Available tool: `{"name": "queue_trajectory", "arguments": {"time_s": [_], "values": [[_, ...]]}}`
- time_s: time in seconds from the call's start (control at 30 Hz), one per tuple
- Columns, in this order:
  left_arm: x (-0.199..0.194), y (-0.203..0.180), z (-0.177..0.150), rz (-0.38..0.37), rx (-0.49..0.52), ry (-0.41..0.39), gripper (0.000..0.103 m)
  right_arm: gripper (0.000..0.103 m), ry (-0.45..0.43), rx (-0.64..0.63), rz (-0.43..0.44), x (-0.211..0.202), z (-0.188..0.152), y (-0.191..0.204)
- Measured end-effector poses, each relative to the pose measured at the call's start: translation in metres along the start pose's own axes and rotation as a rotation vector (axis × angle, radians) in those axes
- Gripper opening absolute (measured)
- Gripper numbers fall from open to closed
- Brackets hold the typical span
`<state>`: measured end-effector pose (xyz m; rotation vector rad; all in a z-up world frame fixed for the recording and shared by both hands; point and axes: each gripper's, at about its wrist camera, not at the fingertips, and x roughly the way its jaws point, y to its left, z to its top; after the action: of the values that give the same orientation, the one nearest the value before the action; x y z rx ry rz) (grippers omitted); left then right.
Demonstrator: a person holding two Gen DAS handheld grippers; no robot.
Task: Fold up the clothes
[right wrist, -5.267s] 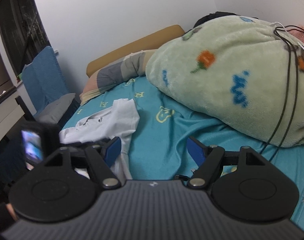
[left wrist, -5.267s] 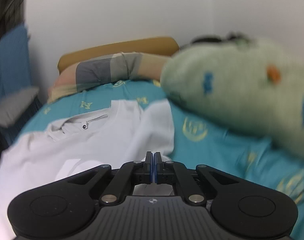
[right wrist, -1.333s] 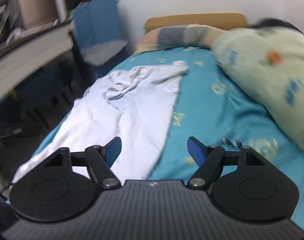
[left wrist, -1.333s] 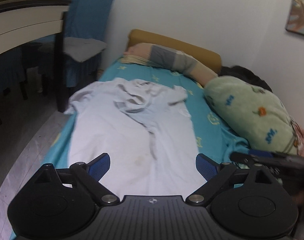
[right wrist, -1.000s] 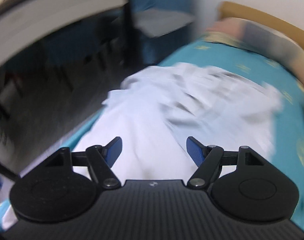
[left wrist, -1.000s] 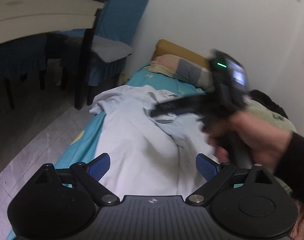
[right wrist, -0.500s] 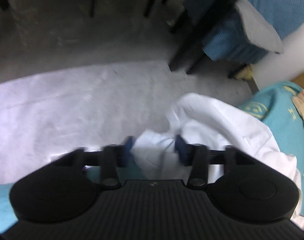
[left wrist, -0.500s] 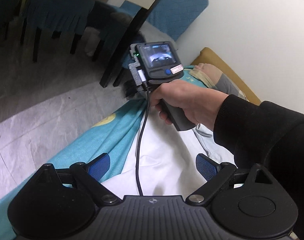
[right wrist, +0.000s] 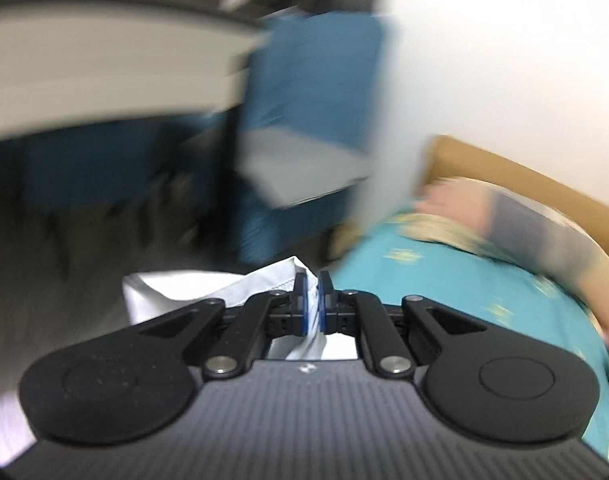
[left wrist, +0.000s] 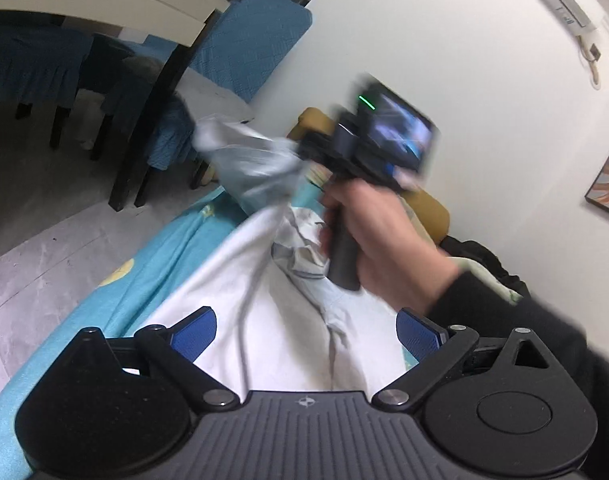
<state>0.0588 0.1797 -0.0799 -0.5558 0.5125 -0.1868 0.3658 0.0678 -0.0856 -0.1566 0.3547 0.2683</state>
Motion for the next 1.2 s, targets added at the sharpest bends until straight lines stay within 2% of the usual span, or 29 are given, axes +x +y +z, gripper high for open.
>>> {"name": "queue_trajectory", "arguments": {"time_s": [0.07,0.17,0.33,0.4,0.43,0.47,0.5,0.53,0.57,0.7,0.83,0.9,1.07,1.13,1.2], "values": [[0.006,-0.007,-0.003,0.002,0.025,0.013,0.098,0.008,-0.031,0.104,-0.094,-0.01,-0.013,-0.041],[0.015,-0.018,-0.007,0.006,0.061,0.033,0.098,0.008,-0.002,0.278,-0.205,-0.013,-0.046,-0.103],[0.03,-0.032,-0.013,0.021,0.123,0.071,0.098,0.01,0.154,0.466,-0.234,-0.006,-0.099,-0.164],[0.037,-0.036,-0.014,0.038,0.145,0.086,0.098,0.011,0.195,0.497,-0.198,-0.005,-0.105,-0.169],[0.038,-0.038,-0.014,0.047,0.156,0.087,0.098,0.02,0.217,0.509,-0.176,-0.005,-0.106,-0.17],[0.039,-0.04,-0.013,0.056,0.168,0.087,0.098,0.042,0.238,0.521,-0.154,-0.006,-0.108,-0.171],[0.04,-0.042,-0.013,0.065,0.179,0.087,0.098,0.053,0.242,0.539,-0.126,-0.01,-0.107,-0.173],[0.042,-0.044,-0.012,0.075,0.19,0.087,0.098,0.07,0.243,0.557,-0.098,-0.016,-0.106,-0.174],[0.043,-0.046,-0.012,0.084,0.201,0.087,0.098,0.072,0.235,0.575,-0.071,-0.026,-0.104,-0.178],[0.044,-0.055,-0.01,0.117,0.246,0.082,0.098,0.071,0.202,0.577,-0.047,-0.073,-0.085,-0.176],[0.009,-0.066,0.007,0.115,0.281,0.05,0.098,0.071,0.161,0.534,-0.028,-0.14,-0.059,-0.178],[-0.02,-0.063,0.023,0.082,0.291,0.054,0.097,0.071,0.147,0.479,-0.024,-0.178,-0.049,-0.176],[-0.081,-0.016,0.07,0.047,0.202,0.09,0.097,0.071,0.15,0.335,-0.017,-0.276,-0.052,-0.17],[-0.093,0.009,0.082,0.017,0.156,0.121,0.097,0.071,0.169,0.34,0.005,-0.311,-0.065,-0.173],[-0.09,0.038,0.084,-0.011,0.096,0.193,0.096,0.071,0.185,0.387,0.024,-0.339,-0.083,-0.176]]}}
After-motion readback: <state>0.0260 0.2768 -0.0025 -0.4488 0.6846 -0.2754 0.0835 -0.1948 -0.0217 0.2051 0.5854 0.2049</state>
